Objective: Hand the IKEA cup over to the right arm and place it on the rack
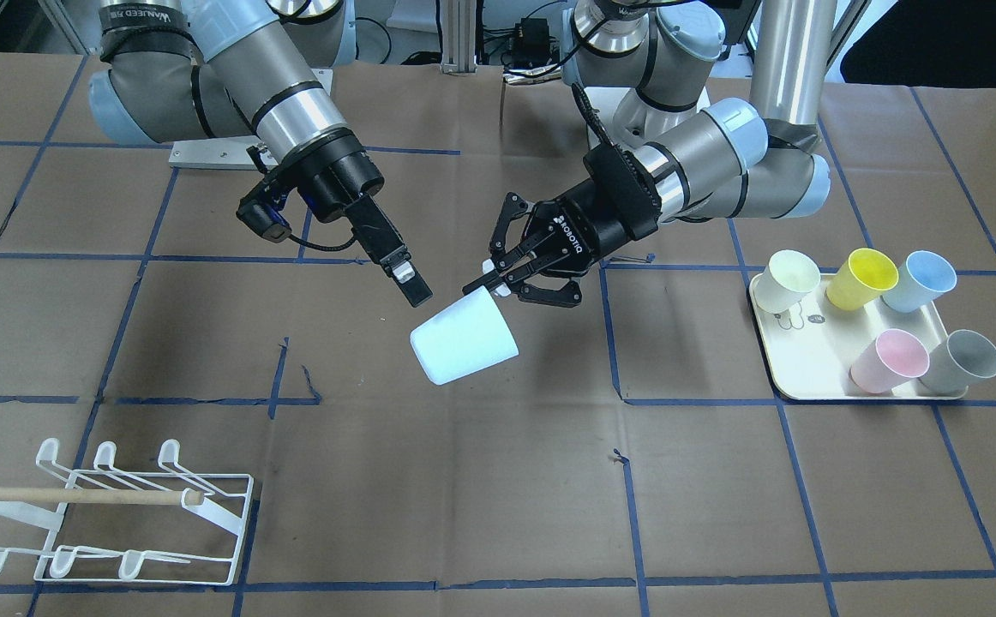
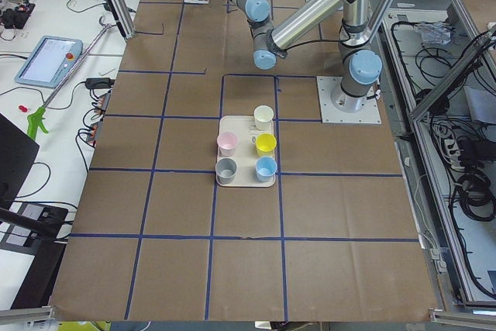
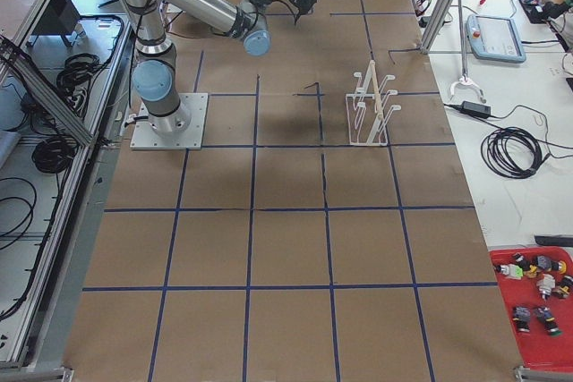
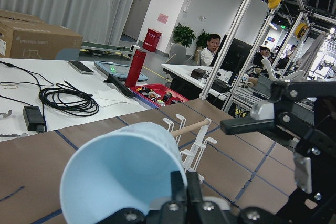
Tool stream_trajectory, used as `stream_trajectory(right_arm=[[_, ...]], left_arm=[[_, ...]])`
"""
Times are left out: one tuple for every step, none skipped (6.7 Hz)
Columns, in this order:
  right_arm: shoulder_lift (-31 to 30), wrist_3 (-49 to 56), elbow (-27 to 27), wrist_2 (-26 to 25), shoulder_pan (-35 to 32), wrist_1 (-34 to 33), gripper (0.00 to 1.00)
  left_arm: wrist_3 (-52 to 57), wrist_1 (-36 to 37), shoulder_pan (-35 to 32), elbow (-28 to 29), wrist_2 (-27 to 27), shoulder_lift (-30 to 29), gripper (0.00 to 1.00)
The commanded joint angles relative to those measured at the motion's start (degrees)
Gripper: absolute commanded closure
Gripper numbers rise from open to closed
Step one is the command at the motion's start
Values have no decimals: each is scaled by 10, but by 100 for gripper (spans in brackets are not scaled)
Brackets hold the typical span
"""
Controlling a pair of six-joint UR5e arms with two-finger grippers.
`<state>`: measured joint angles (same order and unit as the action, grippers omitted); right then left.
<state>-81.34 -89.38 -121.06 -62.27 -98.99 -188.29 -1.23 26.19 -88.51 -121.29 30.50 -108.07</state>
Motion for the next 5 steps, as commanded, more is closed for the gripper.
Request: stream_trajectory(right_arm=[[31,0,40,0,-3,2,0],[43,0,56,0,-3,3,0],[54,2,63,0,-3,3,0],[64,3,67,0,-3,2,0],[67,1,69,-2,-4,3,0]], left_arm=[[0,0,0,0,0,1,96],[0,0,0,1,0,1,96],[0,-1,0,1,0,0,96],[-1,0,0,1,1,0,96],[-2,-1,0,2,1,0,96]])
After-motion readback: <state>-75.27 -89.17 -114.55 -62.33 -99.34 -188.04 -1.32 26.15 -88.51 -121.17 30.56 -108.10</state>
